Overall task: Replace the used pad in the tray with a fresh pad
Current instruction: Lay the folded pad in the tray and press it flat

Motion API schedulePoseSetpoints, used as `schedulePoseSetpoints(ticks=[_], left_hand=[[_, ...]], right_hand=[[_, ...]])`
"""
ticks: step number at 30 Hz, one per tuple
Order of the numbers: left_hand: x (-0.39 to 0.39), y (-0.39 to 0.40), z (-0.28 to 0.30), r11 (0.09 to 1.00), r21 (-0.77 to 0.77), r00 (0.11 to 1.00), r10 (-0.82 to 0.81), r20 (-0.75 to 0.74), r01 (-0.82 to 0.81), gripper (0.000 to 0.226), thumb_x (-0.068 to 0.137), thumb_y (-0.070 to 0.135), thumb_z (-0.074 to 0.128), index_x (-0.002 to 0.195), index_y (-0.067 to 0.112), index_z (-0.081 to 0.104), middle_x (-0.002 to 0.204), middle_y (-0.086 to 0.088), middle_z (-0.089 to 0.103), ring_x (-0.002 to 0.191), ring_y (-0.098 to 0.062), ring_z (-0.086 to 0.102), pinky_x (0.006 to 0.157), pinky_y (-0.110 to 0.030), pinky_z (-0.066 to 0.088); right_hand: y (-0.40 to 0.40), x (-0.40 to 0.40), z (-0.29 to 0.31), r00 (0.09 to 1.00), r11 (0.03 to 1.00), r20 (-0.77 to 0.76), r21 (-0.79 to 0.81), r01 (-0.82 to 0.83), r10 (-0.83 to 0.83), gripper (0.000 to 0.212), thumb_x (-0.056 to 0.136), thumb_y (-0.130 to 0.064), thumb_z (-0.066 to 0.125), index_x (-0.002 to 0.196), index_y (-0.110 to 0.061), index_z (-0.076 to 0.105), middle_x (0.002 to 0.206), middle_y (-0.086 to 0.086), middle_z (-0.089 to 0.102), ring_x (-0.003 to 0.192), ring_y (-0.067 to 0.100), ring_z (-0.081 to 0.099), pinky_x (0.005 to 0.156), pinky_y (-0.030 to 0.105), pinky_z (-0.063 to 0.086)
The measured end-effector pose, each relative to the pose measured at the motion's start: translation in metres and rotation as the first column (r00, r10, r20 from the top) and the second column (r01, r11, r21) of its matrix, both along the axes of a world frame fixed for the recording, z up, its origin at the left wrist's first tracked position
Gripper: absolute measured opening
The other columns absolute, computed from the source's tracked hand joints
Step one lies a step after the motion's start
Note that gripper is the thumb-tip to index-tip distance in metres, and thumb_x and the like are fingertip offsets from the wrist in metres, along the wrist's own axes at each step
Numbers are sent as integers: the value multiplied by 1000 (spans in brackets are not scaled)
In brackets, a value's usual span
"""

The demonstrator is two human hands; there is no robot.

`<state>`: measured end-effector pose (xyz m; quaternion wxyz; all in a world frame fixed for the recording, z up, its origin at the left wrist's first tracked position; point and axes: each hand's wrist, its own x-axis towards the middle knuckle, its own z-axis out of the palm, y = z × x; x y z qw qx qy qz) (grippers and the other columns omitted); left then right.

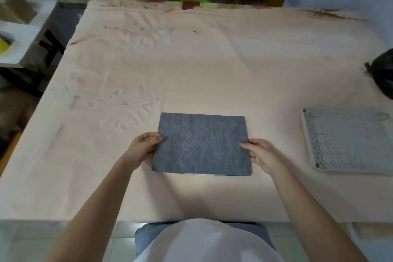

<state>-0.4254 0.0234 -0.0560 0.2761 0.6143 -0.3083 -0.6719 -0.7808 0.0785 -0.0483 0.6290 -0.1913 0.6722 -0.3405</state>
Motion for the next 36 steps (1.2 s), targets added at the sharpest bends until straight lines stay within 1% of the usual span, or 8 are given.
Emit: schedulePoseSetpoints(ticks=[3, 6, 8, 11, 16, 21, 29, 36], left_hand=[[-4, 3, -4, 997, -2, 997, 81, 13, -81, 43, 76, 15, 78, 109, 12, 50, 98, -7, 65, 83, -23, 68, 64, -33, 55], [-12, 3, -6, 1000, -5, 1000, -4, 15, 4, 35, 78, 16, 75, 107, 7, 58, 105, -9, 67, 92, -21, 68, 71, -32, 55], [-17, 3, -7, 998, -21, 998, -58, 32, 59, 32, 84, 11, 70, 113, 2, 60, 112, -13, 66, 100, -28, 66, 81, -37, 54], [-21, 0, -8, 995, -64, 993, -70, 95, 76, 31, 87, 4, 64, 117, -2, 59, 113, -17, 65, 101, -32, 63, 87, -40, 52], [-18, -2, -9, 989, -139, 994, -27, 104, 41, 23, 86, 1, 63, 109, 2, 62, 107, -14, 66, 94, -30, 64, 82, -39, 52], [-11, -3, -5, 986, -169, 1000, 4, 11, -2, 17, 86, 3, 65, 103, 9, 65, 101, -9, 69, 89, -25, 67, 74, -34, 55], [-12, -13, 8, 976, -214, 993, -51, -110, 27, 23, 88, 2, 62, 110, 7, 63, 99, -5, 71, 83, -17, 71, 65, -27, 57], [-38, -26, 10, 965, -217, 971, -185, -149, 150, 21, 87, 5, 64, 107, 10, 66, 103, -7, 71, 90, -22, 70, 68, -29, 57]], right_hand=[[2, 3, -2, 998, 999, 59, -19, -30, 31, 37, 87, -19, 67, 120, -5, 58, 115, 11, 67, 105, 25, 65, 88, 40, 52], [-2, 10, -3, 990, 996, 109, -14, -93, 94, 40, 86, -23, 68, 122, -9, 58, 118, 7, 66, 109, 23, 62, 94, 43, 49], [-5, 17, -4, 990, 992, 78, 6, -122, 122, 41, 86, -21, 69, 123, -10, 56, 119, 8, 65, 109, 24, 61, 96, 45, 48], [-10, 24, -7, 994, 994, -4, -7, -105, 105, 38, 88, -17, 66, 124, -9, 56, 118, 9, 64, 103, 24, 63, 86, 42, 52], [-9, 31, -6, 996, 994, -54, -77, -75, 71, 38, 89, -15, 64, 125, -7, 56, 120, 10, 63, 107, 26, 62, 92, 44, 50], [-9, 34, 2, 1000, 992, -26, -123, -10, 7, 36, 89, -11, 63, 124, -4, 55, 120, 11, 63, 107, 27, 62, 90, 44, 50], [-2, 33, 18, 994, 984, 52, -147, 104, -98, 32, 90, -8, 60, 122, -3, 56, 114, 10, 64, 97, 22, 64, 68, 31, 54], [24, 15, 22, 974, 961, 42, -164, 225, -221, 37, 91, -7, 59, 126, 2, 54, 122, 16, 62, 110, 31, 61, 88, 41, 51]])
